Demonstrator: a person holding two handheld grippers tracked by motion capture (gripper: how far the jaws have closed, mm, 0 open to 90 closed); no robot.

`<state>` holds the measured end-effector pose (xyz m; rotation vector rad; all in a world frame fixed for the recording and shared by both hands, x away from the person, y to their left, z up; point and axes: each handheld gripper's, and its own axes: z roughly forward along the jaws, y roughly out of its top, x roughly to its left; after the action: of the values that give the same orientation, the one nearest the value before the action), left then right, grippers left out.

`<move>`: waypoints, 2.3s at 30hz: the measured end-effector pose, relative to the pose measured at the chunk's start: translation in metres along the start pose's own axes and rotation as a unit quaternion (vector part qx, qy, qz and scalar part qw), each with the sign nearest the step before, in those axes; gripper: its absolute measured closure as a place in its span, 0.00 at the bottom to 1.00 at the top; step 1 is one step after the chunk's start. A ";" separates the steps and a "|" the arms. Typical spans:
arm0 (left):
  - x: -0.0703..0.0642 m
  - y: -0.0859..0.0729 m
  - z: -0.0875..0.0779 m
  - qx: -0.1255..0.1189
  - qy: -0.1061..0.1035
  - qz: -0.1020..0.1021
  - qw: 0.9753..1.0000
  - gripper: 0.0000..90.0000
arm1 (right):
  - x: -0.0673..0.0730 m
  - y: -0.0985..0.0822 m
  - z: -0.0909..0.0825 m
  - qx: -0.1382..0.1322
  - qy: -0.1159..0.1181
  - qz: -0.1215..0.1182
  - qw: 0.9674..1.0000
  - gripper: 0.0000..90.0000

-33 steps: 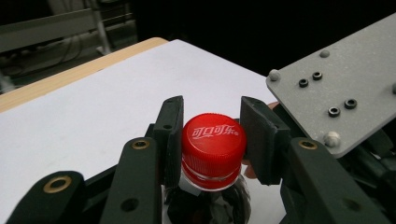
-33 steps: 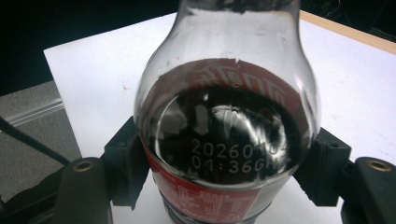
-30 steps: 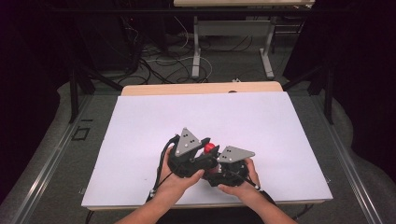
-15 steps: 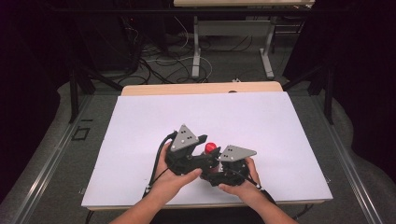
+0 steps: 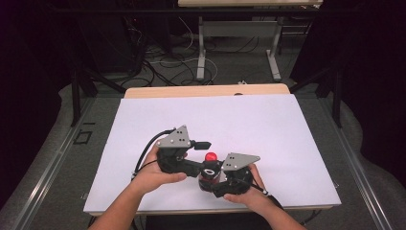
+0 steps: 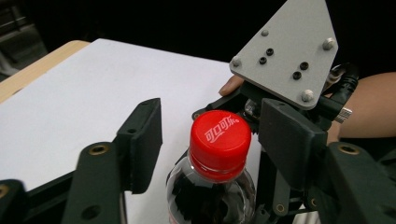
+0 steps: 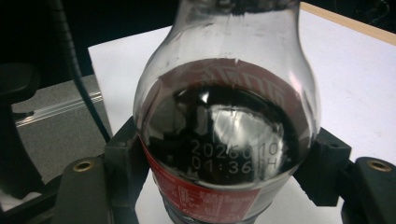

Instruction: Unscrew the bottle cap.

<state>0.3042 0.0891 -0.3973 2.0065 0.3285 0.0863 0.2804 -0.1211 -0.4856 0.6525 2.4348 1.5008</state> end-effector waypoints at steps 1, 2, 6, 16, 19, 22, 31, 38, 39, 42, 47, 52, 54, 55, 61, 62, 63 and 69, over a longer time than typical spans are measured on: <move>0.002 -0.001 0.000 -0.002 -0.007 -0.002 1.000 0.49 | 0.000 0.000 0.000 0.000 0.002 -0.002 1.000 0.33; 0.004 -0.001 0.000 -0.002 -0.017 0.001 1.000 0.50 | 0.001 0.000 0.000 0.000 0.006 -0.001 1.000 0.33; 0.004 -0.001 0.002 -0.002 -0.037 0.015 0.999 0.57 | 0.001 0.000 0.000 0.002 0.012 -0.010 1.000 0.33; -0.004 -0.001 0.011 -0.006 -0.028 0.023 0.999 0.67 | 0.003 0.000 0.001 0.002 0.015 -0.010 1.000 0.33; -0.007 0.000 0.013 -0.006 -0.007 0.020 1.000 0.68 | 0.002 -0.001 0.000 -0.001 0.011 -0.005 1.000 0.33; -0.012 0.001 0.015 -0.006 0.030 0.010 0.999 0.68 | 0.000 -0.001 0.001 -0.002 0.001 0.000 1.000 0.33; -0.030 0.012 0.023 -0.016 0.124 -0.033 0.992 0.68 | -0.003 -0.003 0.003 0.012 -0.042 0.013 0.999 0.33; -0.031 0.020 0.022 -0.021 0.131 -0.034 0.991 0.68 | -0.006 -0.004 0.001 0.009 -0.049 0.023 0.999 0.33; -0.029 0.020 0.021 -0.020 0.133 -0.034 0.990 0.68 | -0.008 -0.004 0.002 0.007 -0.052 0.025 0.998 0.33; -0.023 0.016 0.019 -0.023 0.143 -0.046 0.988 0.68 | -0.013 -0.006 0.002 0.000 -0.065 0.029 0.997 0.33; -0.007 0.004 0.014 -0.015 0.160 -0.066 0.985 0.68 | -0.021 -0.005 0.002 0.003 -0.083 0.033 0.996 0.33; 0.008 -0.011 0.007 -0.022 0.180 -0.088 0.980 0.68 | -0.032 -0.003 0.004 -0.002 -0.097 0.032 0.995 0.33; 0.013 -0.017 0.004 -0.025 0.186 -0.094 0.978 0.68 | -0.037 -0.001 0.006 -0.004 -0.105 0.028 0.994 0.33; 0.014 -0.020 0.002 -0.026 0.187 -0.099 0.977 0.68 | -0.039 -0.001 0.006 -0.001 -0.108 0.030 0.994 0.33; 0.024 -0.036 -0.003 -0.029 0.203 -0.107 0.973 0.68 | -0.056 0.003 0.012 -0.004 -0.129 0.032 0.991 0.33; 0.025 -0.038 -0.003 -0.028 0.204 -0.107 0.973 0.68 | -0.058 0.004 0.013 -0.002 -0.131 0.036 0.991 0.33; 0.026 -0.040 -0.003 -0.028 0.204 -0.108 0.973 0.68 | -0.062 0.005 0.014 -0.004 -0.132 0.035 0.991 0.33; 0.029 -0.049 -0.003 -0.031 0.214 -0.111 0.970 0.68 | -0.075 0.010 0.024 -0.003 -0.146 0.043 0.988 0.33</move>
<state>0.3218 0.1195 -0.4421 1.8643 0.8131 0.3867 0.3588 -0.1339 -0.4914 0.9150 2.2060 1.3327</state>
